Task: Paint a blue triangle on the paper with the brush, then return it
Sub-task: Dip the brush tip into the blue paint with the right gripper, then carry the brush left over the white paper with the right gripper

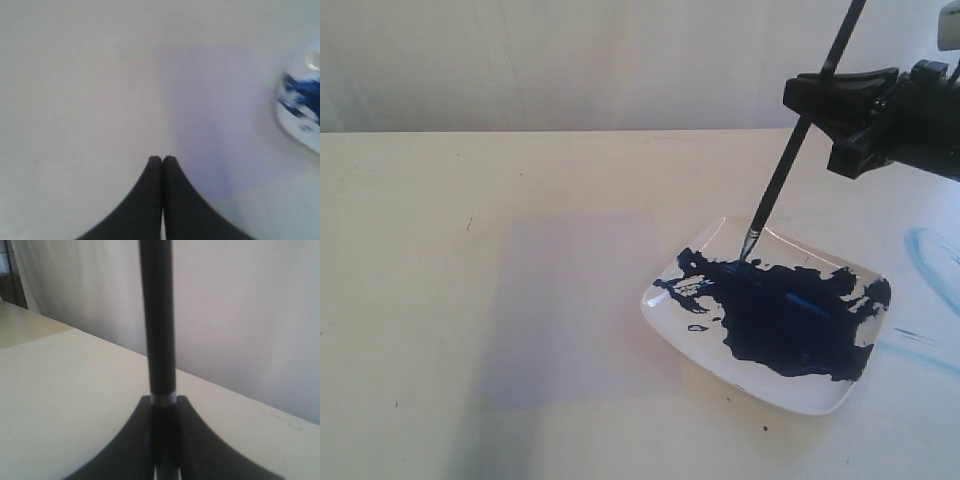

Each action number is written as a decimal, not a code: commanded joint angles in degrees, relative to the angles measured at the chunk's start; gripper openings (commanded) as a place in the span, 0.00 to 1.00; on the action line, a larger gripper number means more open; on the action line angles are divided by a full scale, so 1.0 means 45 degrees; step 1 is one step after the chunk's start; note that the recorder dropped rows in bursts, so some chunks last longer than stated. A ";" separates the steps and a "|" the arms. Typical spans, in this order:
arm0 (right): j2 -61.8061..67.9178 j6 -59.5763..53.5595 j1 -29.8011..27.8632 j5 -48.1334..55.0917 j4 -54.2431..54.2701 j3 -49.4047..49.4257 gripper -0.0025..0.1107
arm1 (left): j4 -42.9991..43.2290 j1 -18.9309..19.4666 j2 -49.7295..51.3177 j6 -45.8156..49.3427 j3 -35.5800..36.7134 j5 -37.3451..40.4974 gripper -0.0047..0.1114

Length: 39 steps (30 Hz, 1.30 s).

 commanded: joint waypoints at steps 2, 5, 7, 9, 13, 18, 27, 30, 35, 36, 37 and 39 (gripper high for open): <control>-0.0413 -0.0019 0.0042 -0.0582 0.0237 0.0002 0.02 | -0.3927 -0.0012 0.4865 0.5290 -0.3847 0.4667 0.04; -0.0636 0.0094 0.0412 -0.0582 0.0237 0.0002 0.02 | -0.3792 0.0006 0.7529 0.5623 -0.5652 0.6365 0.04; -0.0719 0.0094 0.0677 -0.0582 0.0208 0.0002 0.02 | -0.3822 0.0006 0.9053 0.5870 -0.6658 0.7131 0.04; -0.0795 0.0094 0.0970 -0.0440 0.0258 0.0002 0.02 | -0.4150 0.0006 1.0110 0.5927 -0.7328 0.7299 0.04; -0.0795 0.0071 0.1477 -0.0180 0.0281 0.0002 0.02 | -0.4266 0.0006 1.2297 0.6335 -0.8447 0.6959 0.04; -0.0770 -0.0289 0.2373 0.0656 0.0665 -0.0344 0.02 | -0.4266 -0.0017 1.4322 0.6672 -0.9411 0.6115 0.04; 0.0053 -0.1279 0.4282 0.2076 0.2619 -0.1823 0.02 | -0.4266 -0.0271 1.7128 0.6941 -1.1805 0.5456 0.04; 0.1096 -0.1369 0.4744 0.2049 0.2644 -0.2406 0.02 | -0.4266 -0.0508 1.7823 0.6941 -1.2658 0.5609 0.04; 0.2730 -0.1646 0.5231 0.1618 0.2875 -0.3450 0.02 | -0.4184 -0.0817 1.8718 0.6902 -1.3769 0.5607 0.04; 0.2971 -0.1646 0.5309 0.1425 0.2919 -0.3610 0.02 | -0.4184 -0.0827 1.8882 0.6902 -1.3922 0.5613 0.04; 0.3253 -0.1677 0.5383 0.1262 0.2956 -0.3810 0.02 | -0.4162 -0.0862 1.9046 0.6883 -1.4089 0.5635 0.04; 0.3704 -0.1882 0.5511 0.1176 0.2977 -0.4130 0.02 | -0.4165 -0.0862 1.9254 0.6851 -1.4329 0.5635 0.04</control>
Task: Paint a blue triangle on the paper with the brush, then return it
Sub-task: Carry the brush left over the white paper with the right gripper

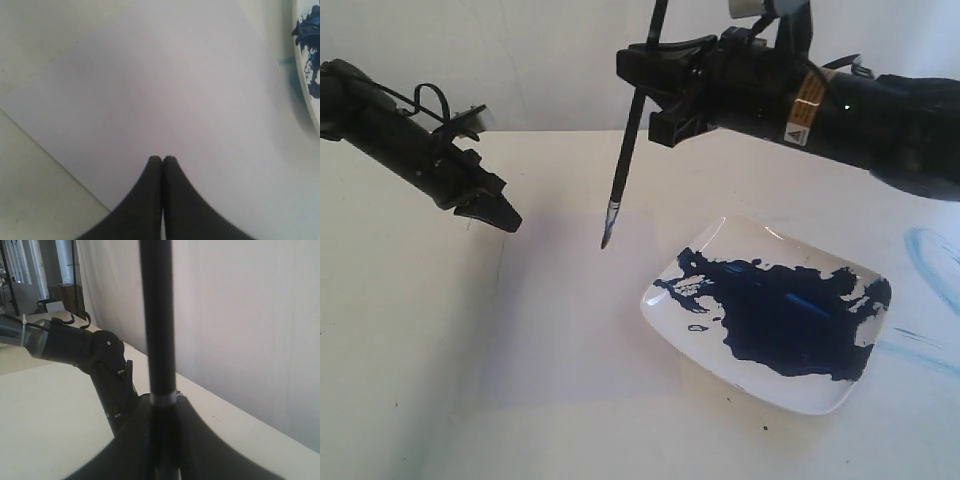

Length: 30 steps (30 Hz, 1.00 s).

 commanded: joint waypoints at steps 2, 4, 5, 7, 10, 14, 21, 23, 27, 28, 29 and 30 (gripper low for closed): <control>0.1210 -0.0726 0.0421 -0.0505 0.0341 -0.0923 0.02 | -0.0165 -0.0082 0.0611 0.0002 -0.0699 0.0283 0.04; 0.1536 -0.0935 0.0589 -0.0533 0.0341 -0.1124 0.02 | -0.0132 -0.0082 0.0787 0.0002 -0.0942 0.0283 0.04; 0.1676 -0.1057 0.0642 -0.0584 0.0341 -0.1249 0.02 | -0.0107 -0.0082 0.0902 0.0002 -0.1065 0.0283 0.04; 0.1916 -0.1259 0.0806 -0.0631 0.0341 -0.1402 0.02 | 0.0257 -0.0102 0.1070 -0.0348 -0.1321 0.0283 0.04; 0.2197 -0.1651 0.1003 -0.0647 0.0341 -0.1561 0.02 | 0.0954 -0.0189 0.1259 -0.0632 -0.1588 0.0264 0.04; 0.2507 -0.2308 0.1213 -0.0714 0.0348 -0.1790 0.02 | 0.1083 -0.0225 0.1259 -0.0632 -0.1578 0.0043 0.04; 0.2989 -0.2485 0.1375 -0.0792 0.0429 -0.2163 0.02 | 0.1138 -0.0246 0.1278 -0.0632 -0.1578 -0.0086 0.04; 0.3103 -0.2485 0.1391 -0.0792 0.0429 -0.2261 0.02 | 0.1078 -0.0246 0.1364 -0.0632 -0.1578 -0.0112 0.04; 0.3127 -0.2485 0.1391 -0.0792 0.0455 -0.2354 0.02 | 0.1073 -0.0246 0.1527 -0.0632 -0.1578 -0.0145 0.04; 0.3153 -0.2485 0.1391 -0.0792 0.0455 -0.2381 0.02 | 0.1043 -0.0246 0.1557 -0.0632 -0.1578 -0.0146 0.04; 0.3179 -0.2485 0.1391 -0.0792 0.0455 -0.2405 0.02 | 0.1045 -0.0246 0.1617 -0.0632 -0.1578 -0.0206 0.04; 0.3211 -0.2485 0.1391 -0.0792 0.0487 -0.2395 0.02 | 0.1039 -0.0246 0.1678 -0.0632 -0.1578 -0.0233 0.04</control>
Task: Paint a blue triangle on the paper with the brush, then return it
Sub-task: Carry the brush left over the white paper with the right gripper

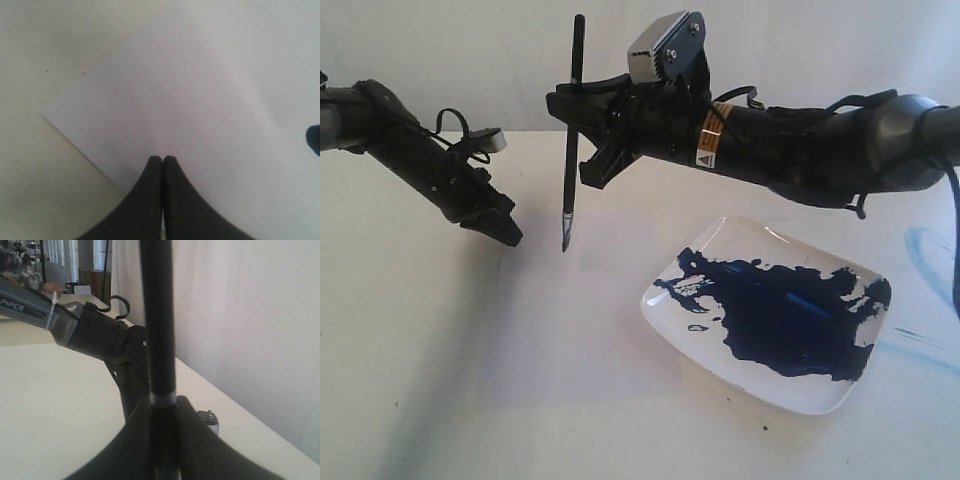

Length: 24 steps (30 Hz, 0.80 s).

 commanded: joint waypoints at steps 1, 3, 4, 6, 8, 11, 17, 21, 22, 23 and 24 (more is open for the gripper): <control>0.0115 -0.0112 0.0060 -0.0231 0.0131 -0.0124 0.02 | -0.0256 -0.0025 0.0144 -0.0102 -0.0064 0.0059 0.04; 0.0196 -0.0225 0.0060 -0.0231 0.0131 -0.0124 0.02 | -0.0233 -0.0025 0.0174 -0.0102 -0.0064 0.0022 0.04; 0.0235 -0.0417 0.0060 -0.0231 0.0131 -0.0124 0.02 | -0.0233 -0.0025 0.0174 -0.0102 -0.0064 0.0022 0.04; 0.0318 -0.0891 0.0060 -0.0231 0.0131 -0.0139 0.02 | -0.0233 -0.0025 0.0174 -0.0102 -0.0064 -0.0028 0.04; 0.0407 -0.1133 0.0060 -0.0231 0.0158 -0.0224 0.02 | -0.0187 -0.0025 0.0174 -0.0102 -0.0064 -0.0025 0.04; 0.0568 -0.1133 0.0060 -0.0231 0.0189 -0.0354 0.02 | -0.0187 -0.0025 0.0174 -0.0102 -0.0064 -0.0025 0.04; 0.0980 -0.1163 0.0060 -0.0260 0.0259 -0.0615 0.02 | -0.0185 -0.0025 0.0174 -0.0102 -0.0064 0.0058 0.04; 0.0981 -0.1191 0.0060 -0.0260 0.0480 -0.0615 0.02 | -0.0185 -0.0025 0.0174 -0.0102 -0.0064 0.0036 0.04; 0.0981 -0.1324 0.0060 -0.0260 0.0575 -0.0615 0.02 | -0.0185 -0.0025 0.0174 -0.0102 -0.0064 0.0036 0.04; 0.1001 -0.1512 0.0060 -0.0260 0.0673 -0.0615 0.02 | -0.0185 -0.0025 0.0174 -0.0102 -0.0064 0.0036 0.04; 0.1009 -0.1605 0.0060 -0.0277 0.0708 -0.0677 0.02 | -0.0185 -0.0025 0.0174 -0.0102 -0.0064 0.0036 0.04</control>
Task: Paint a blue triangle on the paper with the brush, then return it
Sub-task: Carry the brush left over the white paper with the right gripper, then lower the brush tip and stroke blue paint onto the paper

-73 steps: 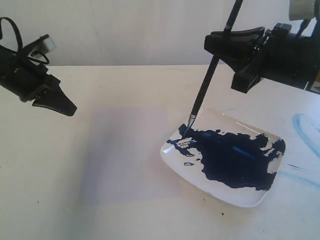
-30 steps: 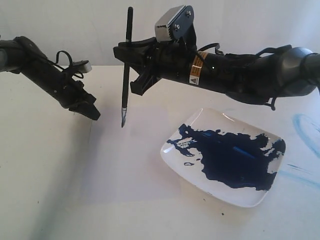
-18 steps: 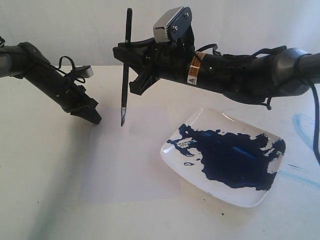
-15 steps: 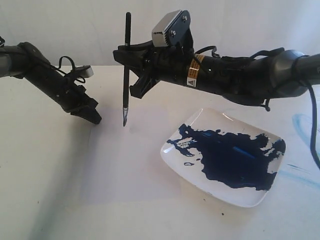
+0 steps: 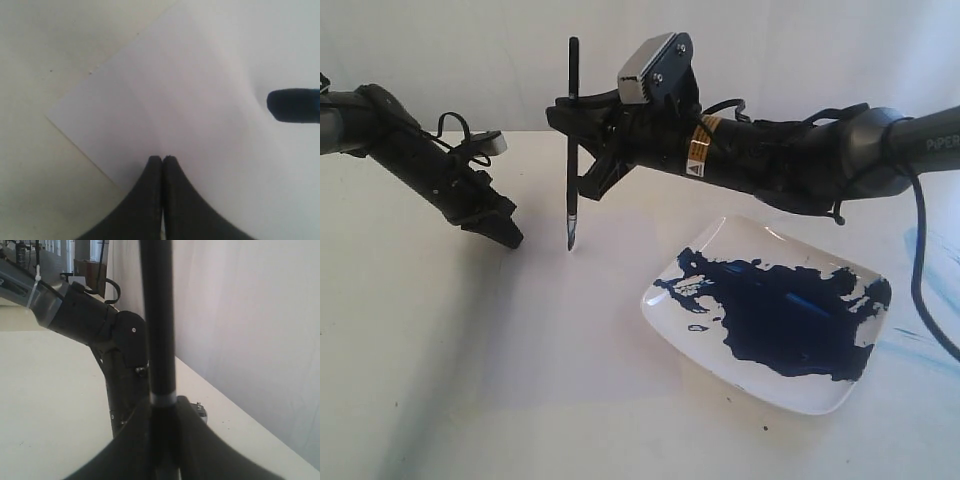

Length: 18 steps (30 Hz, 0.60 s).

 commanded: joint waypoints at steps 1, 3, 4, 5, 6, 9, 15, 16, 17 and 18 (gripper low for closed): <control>0.0074 -0.0529 0.0060 -0.0223 0.0388 -0.0199 0.02 | -0.0161 -0.0025 0.0054 -0.0072 -0.0064 0.0163 0.04; 0.0183 -0.0529 0.0110 -0.0264 0.0447 -0.0397 0.02 | -0.0161 -0.0025 0.0054 -0.0072 -0.0064 0.0163 0.04; 0.0226 -0.0529 0.0204 -0.0157 0.0443 -0.0536 0.02 | -0.0161 -0.0025 0.0054 -0.0072 -0.0064 0.0163 0.04; 0.0221 -0.0529 0.0254 -0.0124 0.0443 -0.0597 0.02 | -0.0161 -0.0025 0.0054 -0.0072 -0.0064 0.0163 0.04; 0.0259 -0.0552 0.0278 -0.0092 0.0443 -0.0620 0.02 | -0.0161 -0.0025 0.0054 -0.0072 -0.0064 0.0163 0.04; 0.0434 -0.0552 0.0278 -0.0092 0.0443 -0.0651 0.02 | -0.0161 -0.0025 0.0054 -0.0072 -0.0064 0.0163 0.04; 0.0629 -0.0609 0.0278 -0.0168 0.0443 -0.0667 0.02 | -0.0161 -0.0025 0.0054 -0.0072 -0.0064 0.0163 0.04; 0.0653 -0.0609 0.0278 -0.0108 0.0443 -0.0667 0.02 | -0.0161 -0.0025 0.0054 -0.0072 -0.0064 0.0163 0.04; 0.0687 -0.0609 0.0278 -0.0119 0.0419 -0.0667 0.02 | -0.0161 -0.0025 0.0054 -0.0072 -0.0064 0.0163 0.04; 0.0687 -0.0609 0.0278 -0.0119 0.0419 -0.0667 0.02 | -0.0161 -0.0025 0.0054 -0.0072 -0.0064 0.0163 0.04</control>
